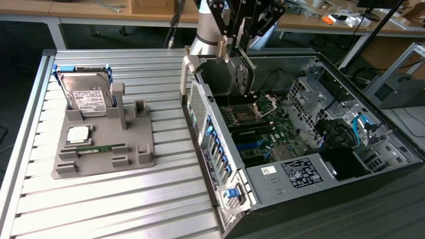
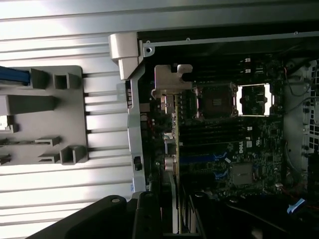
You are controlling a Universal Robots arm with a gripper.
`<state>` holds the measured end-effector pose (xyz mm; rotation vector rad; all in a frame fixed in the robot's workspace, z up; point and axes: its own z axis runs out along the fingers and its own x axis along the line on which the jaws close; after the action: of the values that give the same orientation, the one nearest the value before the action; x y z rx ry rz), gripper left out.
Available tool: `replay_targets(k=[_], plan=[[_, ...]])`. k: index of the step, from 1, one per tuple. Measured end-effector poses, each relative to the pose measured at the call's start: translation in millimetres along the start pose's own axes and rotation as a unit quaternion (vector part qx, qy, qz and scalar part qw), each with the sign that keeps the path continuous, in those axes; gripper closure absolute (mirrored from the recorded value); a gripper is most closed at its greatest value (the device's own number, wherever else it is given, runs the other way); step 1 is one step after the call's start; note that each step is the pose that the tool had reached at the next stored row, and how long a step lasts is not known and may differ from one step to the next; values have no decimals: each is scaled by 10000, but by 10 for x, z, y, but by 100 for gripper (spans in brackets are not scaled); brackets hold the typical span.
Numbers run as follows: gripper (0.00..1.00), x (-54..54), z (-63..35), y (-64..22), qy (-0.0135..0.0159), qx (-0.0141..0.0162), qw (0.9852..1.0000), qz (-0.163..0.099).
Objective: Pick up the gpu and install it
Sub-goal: 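Pick up the gpu and move the gpu toward the slot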
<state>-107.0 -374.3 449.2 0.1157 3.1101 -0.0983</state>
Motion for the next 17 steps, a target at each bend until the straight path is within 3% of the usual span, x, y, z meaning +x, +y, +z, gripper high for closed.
replay_targets(k=[8, 16, 17], plan=[[73, -126, 116, 3, 0, 2, 10000, 0], [73, -362, 339, 14, -1, 12, 10000, 0], [73, -437, 396, 17, -1, 14, 10000, 0]])
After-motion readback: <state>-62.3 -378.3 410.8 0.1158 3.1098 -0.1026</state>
